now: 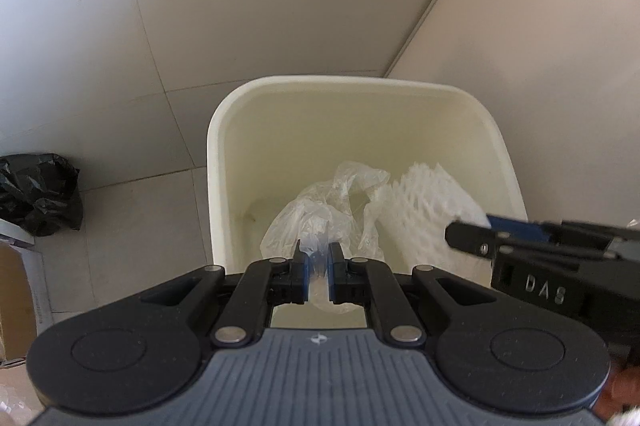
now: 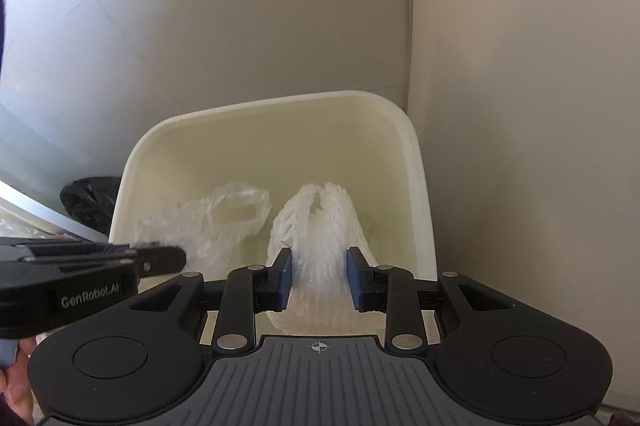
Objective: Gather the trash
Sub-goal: 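Open both tools to drop the bag and foam net into the bin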
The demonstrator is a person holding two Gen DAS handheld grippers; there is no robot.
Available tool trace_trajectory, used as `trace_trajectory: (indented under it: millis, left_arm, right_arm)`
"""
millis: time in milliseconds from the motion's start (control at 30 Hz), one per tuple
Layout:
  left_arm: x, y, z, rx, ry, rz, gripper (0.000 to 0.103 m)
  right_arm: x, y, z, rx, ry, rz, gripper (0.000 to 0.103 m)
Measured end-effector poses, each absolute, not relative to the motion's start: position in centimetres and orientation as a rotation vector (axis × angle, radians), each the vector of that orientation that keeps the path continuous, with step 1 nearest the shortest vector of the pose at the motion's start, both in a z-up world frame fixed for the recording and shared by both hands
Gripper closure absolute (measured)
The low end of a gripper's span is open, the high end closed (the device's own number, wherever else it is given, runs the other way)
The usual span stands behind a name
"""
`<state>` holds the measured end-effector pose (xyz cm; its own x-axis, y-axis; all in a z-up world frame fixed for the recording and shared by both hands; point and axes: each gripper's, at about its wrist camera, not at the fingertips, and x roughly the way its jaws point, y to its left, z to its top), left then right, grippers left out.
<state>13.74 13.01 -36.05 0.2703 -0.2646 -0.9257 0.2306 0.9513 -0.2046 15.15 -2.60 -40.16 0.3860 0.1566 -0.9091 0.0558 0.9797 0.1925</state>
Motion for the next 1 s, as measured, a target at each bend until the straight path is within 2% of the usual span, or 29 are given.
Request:
trace_trajectory:
  millis: [267,400,433,533,633,800,1000]
  left_arm:
    - [13.4,12.6,-35.4,0.034,1.253,-0.335,0.089]
    - [12.9,12.3,-34.8,0.049,1.24,-0.334,0.077]
    - [12.7,12.3,-34.5,0.05,1.237,-0.341,0.075]
    - [12.8,12.1,-33.8,0.063,1.223,-0.352,0.058]
    - [12.2,11.8,-33.5,0.065,1.214,-0.362,0.044]
    - [11.1,11.4,-32.4,0.073,1.199,-0.383,0.033]
    - [9.6,11.5,-29.6,0.074,1.174,-0.411,0.025]
  right_arm:
    - [12.9,-3.3,-39.4,0.201,1.143,0.079,0.072]
    - [12.2,-3.9,-40.0,0.211,1.149,0.077,0.065]
    - [12.0,-4.1,-40.0,0.219,1.15,0.074,0.057]
    - [11.2,-5.0,-39.7,0.254,1.142,0.063,0.043]
    - [10.7,-5.9,-39.5,0.274,1.141,0.047,0.038]
    - [10.0,-7.0,-38.8,0.286,1.142,0.036,0.035]
    - [9.4,-7.1,-37.0,0.299,1.141,0.034,0.023]
